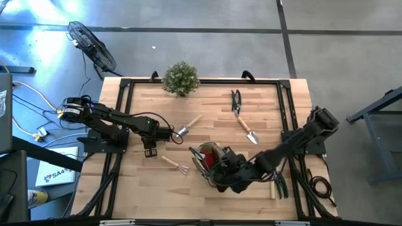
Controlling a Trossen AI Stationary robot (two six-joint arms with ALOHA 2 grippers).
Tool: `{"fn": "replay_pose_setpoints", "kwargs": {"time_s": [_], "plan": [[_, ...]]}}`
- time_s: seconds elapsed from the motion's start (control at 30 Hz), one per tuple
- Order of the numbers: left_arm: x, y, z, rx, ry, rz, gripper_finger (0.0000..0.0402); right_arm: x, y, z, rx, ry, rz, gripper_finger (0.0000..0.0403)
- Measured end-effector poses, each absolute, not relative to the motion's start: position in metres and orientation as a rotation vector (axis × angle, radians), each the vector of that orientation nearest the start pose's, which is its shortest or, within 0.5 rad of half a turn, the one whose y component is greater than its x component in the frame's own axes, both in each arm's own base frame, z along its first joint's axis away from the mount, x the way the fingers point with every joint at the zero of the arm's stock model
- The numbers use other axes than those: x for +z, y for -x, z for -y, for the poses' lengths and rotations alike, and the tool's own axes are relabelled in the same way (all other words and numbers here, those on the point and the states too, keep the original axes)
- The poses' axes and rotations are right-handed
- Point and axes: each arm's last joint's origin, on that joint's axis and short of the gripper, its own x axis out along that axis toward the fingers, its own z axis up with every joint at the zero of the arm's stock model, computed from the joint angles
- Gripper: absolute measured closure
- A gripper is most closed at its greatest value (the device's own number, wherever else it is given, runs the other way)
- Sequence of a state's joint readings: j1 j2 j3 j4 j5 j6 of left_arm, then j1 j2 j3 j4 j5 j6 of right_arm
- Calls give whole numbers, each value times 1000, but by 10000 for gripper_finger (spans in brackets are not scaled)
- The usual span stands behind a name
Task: Pick & Place Garden tools in Gardening bag
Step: Put the bottom green scissors into the green bag
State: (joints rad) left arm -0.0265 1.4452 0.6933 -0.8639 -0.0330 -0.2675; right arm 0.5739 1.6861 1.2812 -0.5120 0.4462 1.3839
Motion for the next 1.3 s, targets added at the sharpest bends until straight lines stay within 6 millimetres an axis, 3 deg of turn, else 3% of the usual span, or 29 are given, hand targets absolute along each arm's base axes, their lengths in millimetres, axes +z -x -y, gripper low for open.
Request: {"fn": "replay_pose_setpoints", "kwargs": {"time_s": [0.23,0.4,0.57,0.7,0.87,1.07,1.13,1.3], "plan": [[145,-202,4,221,158,-1602,302,276,-294,-179,-372,-824,-633,188],[145,-202,4,221,159,-1602,302,297,-277,-185,-193,-731,-679,188],[145,-202,4,221,159,-1602,302,313,-256,-198,-64,-831,-736,188],[145,-202,4,221,159,-1602,302,312,-241,-212,-37,-941,-838,188],[145,-202,4,221,158,-1601,302,298,-214,-218,-190,-943,-1035,188],[145,-203,4,221,158,-1600,302,282,-171,-214,-621,-1004,-1278,188],[145,-203,4,221,159,-1600,302,281,-161,-215,-726,-1037,-1305,188],[145,-203,4,222,157,-1600,302,279,-150,-224,-799,-1112,-1286,188]]}}
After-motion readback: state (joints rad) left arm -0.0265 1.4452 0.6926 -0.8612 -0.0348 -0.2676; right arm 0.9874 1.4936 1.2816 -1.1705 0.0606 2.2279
